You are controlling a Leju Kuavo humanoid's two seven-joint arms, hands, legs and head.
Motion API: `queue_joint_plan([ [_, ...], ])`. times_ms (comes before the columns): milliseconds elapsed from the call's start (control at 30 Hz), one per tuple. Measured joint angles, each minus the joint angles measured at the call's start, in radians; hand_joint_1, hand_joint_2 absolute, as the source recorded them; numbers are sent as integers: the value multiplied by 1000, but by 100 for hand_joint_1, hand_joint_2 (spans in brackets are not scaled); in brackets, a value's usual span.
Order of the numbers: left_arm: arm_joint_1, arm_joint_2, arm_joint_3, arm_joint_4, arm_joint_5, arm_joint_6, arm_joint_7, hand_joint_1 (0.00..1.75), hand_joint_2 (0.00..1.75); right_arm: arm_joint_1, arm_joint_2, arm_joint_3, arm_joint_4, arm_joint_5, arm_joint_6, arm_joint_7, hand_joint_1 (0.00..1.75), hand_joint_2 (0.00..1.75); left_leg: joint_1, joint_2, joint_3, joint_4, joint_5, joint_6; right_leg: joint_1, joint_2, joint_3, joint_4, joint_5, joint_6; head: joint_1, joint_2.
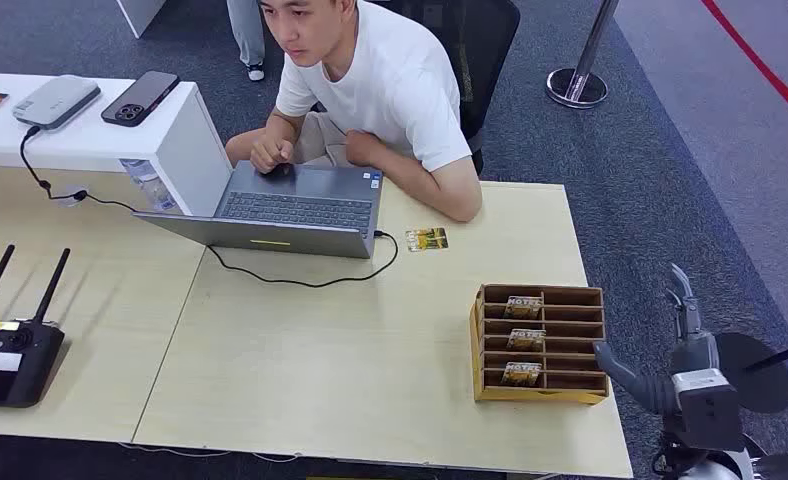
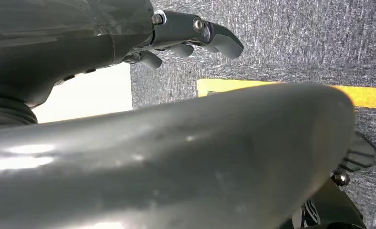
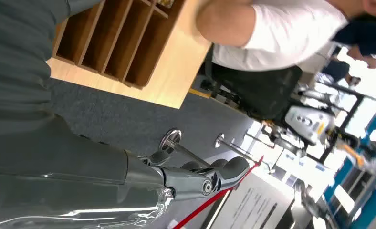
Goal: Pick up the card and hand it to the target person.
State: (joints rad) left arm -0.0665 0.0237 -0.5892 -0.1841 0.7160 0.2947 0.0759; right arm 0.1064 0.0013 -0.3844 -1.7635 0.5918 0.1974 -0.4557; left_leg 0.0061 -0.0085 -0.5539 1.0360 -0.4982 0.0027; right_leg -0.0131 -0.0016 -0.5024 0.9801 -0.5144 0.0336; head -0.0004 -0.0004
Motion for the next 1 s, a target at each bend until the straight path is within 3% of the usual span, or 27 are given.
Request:
queue_joint_plan([
  [100,0,0,-2,0,1,-3,2,0,0,4,-32,48,-21,76,-21,52,0,175,0,0,0,0,0,0,0,0,0,0,0,0,0,0],
  [233,0,0,-14,1,1,-8,12,0,0,12,-122,158,-42,302,-129,196,0,175,-1,0,0,0,0,0,-1,0,0,0,0,0,0,0],
  [333,-1,0,-17,1,1,-8,14,0,0,24,-145,236,-66,411,-164,255,0,175,-1,0,0,1,0,0,-1,0,0,0,0,0,0,0],
  [800,-2,0,-35,3,2,-8,22,0,0,33,-221,411,-94,519,-145,354,0,175,-1,0,0,1,0,0,-1,0,0,0,0,0,0,0],
  [1000,-2,0,-35,3,9,-8,24,0,0,38,-239,466,-101,504,-119,366,12,175,0,0,0,0,0,0,0,0,0,0,0,0,0,0],
])
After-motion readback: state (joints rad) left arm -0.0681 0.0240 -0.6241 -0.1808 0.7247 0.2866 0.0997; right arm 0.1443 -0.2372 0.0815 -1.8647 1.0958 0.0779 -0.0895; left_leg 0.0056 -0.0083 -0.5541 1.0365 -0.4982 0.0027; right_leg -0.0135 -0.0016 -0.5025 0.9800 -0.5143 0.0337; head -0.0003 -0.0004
